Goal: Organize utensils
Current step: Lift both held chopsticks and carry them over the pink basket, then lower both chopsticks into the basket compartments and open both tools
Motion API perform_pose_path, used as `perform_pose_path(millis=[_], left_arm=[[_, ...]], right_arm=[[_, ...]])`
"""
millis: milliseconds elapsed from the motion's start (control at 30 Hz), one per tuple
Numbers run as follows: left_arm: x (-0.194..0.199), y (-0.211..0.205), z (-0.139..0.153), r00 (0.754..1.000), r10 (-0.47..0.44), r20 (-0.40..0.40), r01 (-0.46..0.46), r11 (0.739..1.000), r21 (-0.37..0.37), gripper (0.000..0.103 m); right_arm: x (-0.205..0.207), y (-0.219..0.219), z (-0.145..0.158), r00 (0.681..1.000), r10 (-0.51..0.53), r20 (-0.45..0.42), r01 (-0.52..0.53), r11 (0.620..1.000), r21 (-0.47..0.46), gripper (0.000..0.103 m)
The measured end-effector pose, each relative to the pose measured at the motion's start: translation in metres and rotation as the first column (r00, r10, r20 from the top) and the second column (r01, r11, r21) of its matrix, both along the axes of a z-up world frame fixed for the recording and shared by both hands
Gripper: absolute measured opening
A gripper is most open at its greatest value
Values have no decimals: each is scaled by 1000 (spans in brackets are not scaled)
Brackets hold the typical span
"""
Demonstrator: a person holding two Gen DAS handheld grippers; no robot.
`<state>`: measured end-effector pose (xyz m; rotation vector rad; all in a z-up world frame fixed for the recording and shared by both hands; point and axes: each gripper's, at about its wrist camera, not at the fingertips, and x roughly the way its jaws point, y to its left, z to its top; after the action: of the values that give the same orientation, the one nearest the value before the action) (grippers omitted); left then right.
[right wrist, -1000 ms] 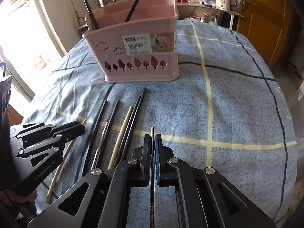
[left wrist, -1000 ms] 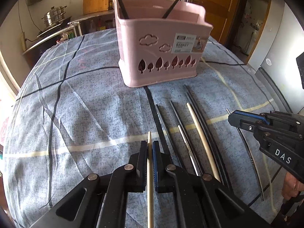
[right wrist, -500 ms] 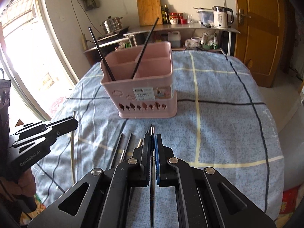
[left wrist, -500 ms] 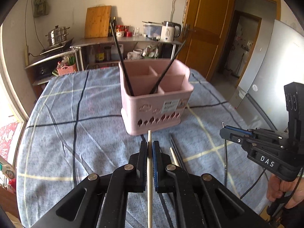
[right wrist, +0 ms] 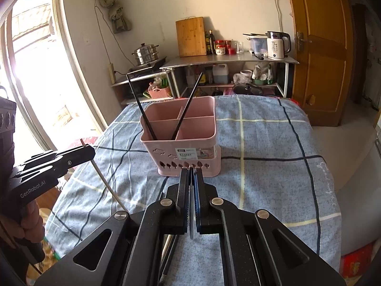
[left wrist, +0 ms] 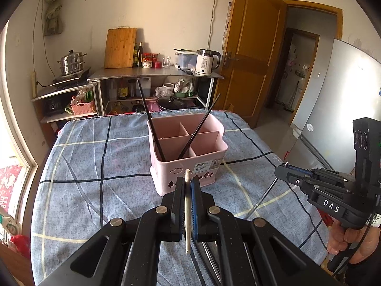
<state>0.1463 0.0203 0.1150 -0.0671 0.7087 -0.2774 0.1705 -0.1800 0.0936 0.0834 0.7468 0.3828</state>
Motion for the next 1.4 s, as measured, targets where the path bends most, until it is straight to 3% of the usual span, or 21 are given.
perform_pose_path(millis=[600,1200,1400], left_arm=[[7,1,24,1000,-4,17,5,999,-44,4],[87,17,94,991,57,124,-48,996,-72,4],[111,19,98,987,79,141,-69,995,-71,4]], right_arm=[[-1,0,22,999,14,36,-15,1000,28,4],[59,29,82,985,29,172,-38,998,47,4],[82,35,90,981,13,192,-28,997,75,4]])
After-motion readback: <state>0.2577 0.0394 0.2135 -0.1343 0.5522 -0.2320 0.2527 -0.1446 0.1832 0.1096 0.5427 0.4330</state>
